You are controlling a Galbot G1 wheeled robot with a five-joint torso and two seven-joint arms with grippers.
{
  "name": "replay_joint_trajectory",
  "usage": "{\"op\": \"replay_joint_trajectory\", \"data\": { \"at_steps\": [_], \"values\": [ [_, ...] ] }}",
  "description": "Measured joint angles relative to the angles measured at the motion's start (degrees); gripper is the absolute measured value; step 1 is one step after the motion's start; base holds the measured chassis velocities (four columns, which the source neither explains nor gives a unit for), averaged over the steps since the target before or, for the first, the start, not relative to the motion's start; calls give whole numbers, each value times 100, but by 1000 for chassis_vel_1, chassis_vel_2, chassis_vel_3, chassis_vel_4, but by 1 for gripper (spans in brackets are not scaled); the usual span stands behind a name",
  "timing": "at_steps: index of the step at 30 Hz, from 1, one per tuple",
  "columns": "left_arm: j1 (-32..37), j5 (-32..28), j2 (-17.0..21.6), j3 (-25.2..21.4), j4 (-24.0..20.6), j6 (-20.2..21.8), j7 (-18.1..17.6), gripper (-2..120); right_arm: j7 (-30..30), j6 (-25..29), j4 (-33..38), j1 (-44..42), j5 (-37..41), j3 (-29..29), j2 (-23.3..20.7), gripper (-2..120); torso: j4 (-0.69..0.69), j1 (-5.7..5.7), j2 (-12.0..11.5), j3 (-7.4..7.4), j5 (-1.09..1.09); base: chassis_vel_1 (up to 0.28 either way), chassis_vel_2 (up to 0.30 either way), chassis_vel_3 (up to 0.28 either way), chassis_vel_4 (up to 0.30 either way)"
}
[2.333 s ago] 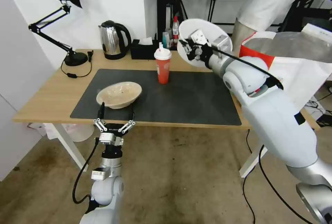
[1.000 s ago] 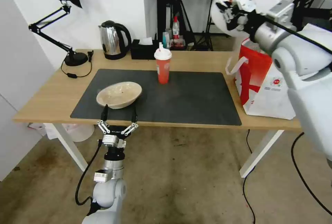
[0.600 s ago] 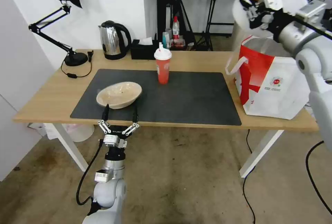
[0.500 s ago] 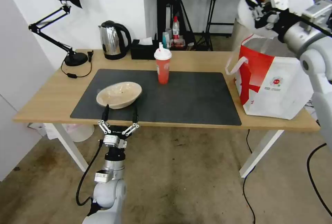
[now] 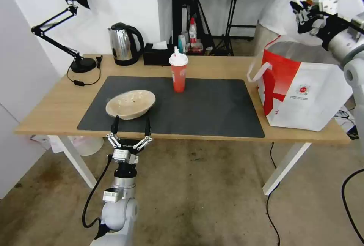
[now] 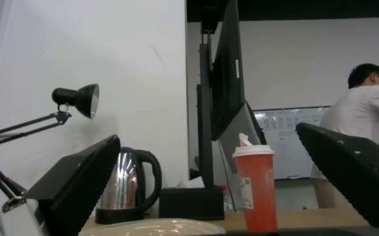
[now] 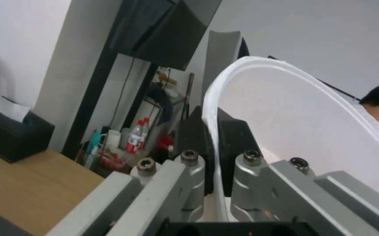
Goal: Pick up the trash from the table and place it into the takeout bag.
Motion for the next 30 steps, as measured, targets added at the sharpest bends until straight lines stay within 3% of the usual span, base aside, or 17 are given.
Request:
{"op": "replay_joint_trajectory", "data": {
  "at_steps": [30],
  "values": [
    [70, -10, 1, -131, -42, -3, 5, 100, -44, 660, -704, -159, -640, -94, 533, 0, 1, 1, 0, 0, 0, 0, 0, 0, 0]
  ]
}}
